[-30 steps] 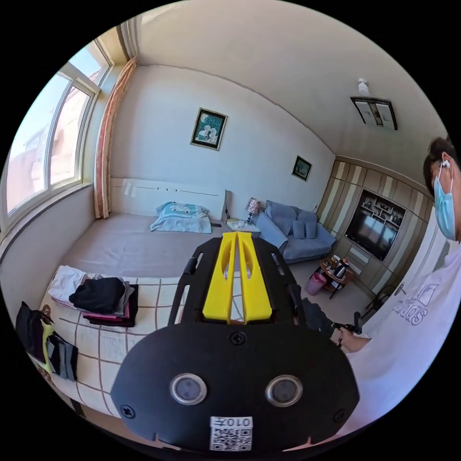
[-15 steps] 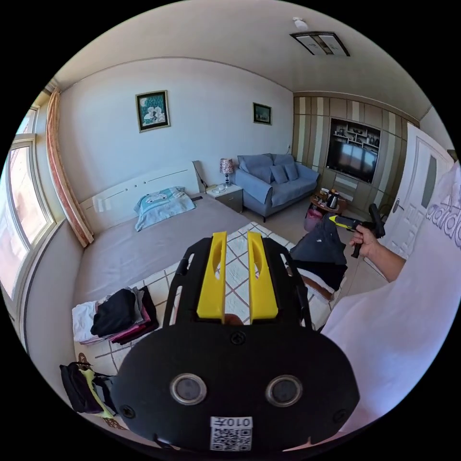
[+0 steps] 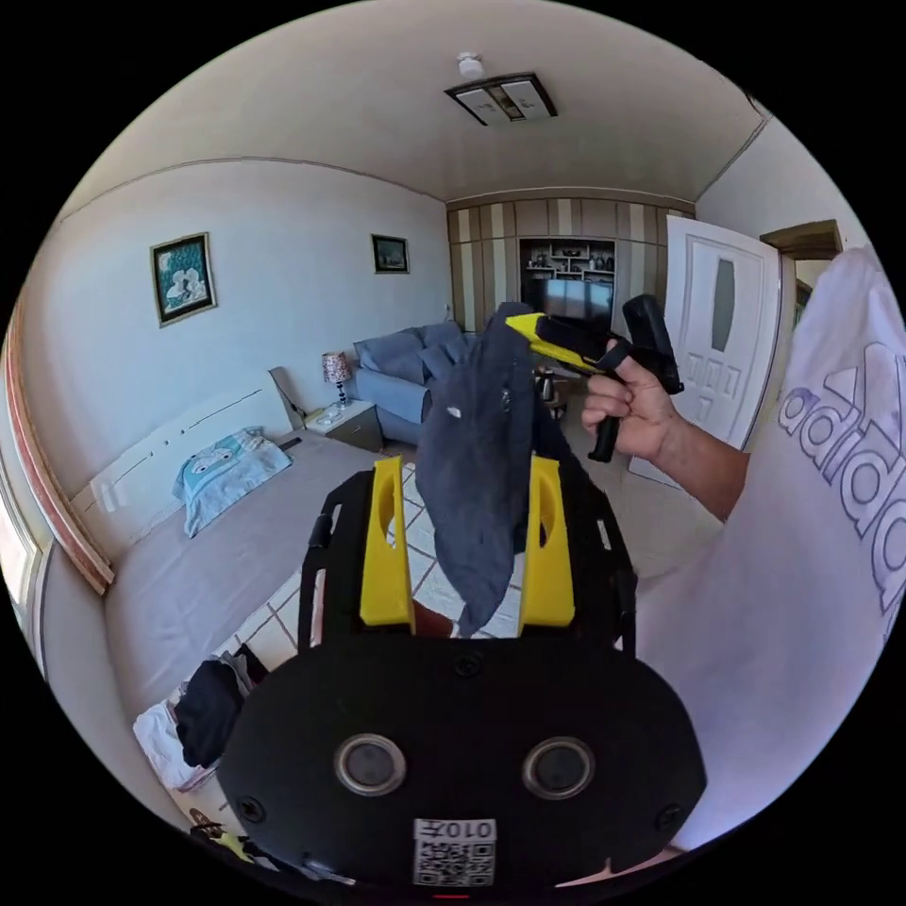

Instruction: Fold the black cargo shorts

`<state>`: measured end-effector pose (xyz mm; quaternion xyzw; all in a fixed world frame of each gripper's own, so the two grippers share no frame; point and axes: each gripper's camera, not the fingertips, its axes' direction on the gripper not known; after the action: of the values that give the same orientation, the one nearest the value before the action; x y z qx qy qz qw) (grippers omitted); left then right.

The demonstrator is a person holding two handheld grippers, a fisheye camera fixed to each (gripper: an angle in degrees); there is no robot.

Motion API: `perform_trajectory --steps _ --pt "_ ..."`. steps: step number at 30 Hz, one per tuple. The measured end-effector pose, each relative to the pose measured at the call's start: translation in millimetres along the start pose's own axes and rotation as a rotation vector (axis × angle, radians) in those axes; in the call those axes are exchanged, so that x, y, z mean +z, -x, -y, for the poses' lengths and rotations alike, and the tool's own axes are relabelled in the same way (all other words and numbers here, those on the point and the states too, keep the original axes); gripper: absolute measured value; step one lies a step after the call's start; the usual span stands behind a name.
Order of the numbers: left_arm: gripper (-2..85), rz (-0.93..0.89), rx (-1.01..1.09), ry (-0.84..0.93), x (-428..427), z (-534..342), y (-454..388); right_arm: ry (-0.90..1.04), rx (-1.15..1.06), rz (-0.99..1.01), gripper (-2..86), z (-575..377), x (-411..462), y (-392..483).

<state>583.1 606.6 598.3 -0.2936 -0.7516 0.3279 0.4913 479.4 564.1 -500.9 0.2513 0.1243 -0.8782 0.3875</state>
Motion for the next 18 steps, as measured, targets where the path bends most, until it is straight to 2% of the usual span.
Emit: perform_trajectory --steps 4,6,8,13,18 --pt "17.6 0.088 0.038 0.123 30.6 -6.0 -13.3 0.161 0.001 0.202 4.3 -33.3 74.6 30.9" --pt "15.6 0.245 0.078 0.215 42.0 -15.0 -22.5 0.204 -0.052 0.213 4.3 -36.0 96.4 49.0" --pt "13.2 0.341 0.083 0.230 31.6 -20.0 -24.5 0.233 -0.084 0.239 4.3 -31.5 112.7 54.9" --pt "6.0 0.316 0.019 0.203 -19.4 -17.9 3.5 0.242 -0.203 0.343 4.9 -18.6 155.5 83.1" --pt "2.2 0.089 -0.197 0.093 -74.3 -7.5 65.0 0.211 -0.230 0.478 5.8 -4.7 185.0 97.9"
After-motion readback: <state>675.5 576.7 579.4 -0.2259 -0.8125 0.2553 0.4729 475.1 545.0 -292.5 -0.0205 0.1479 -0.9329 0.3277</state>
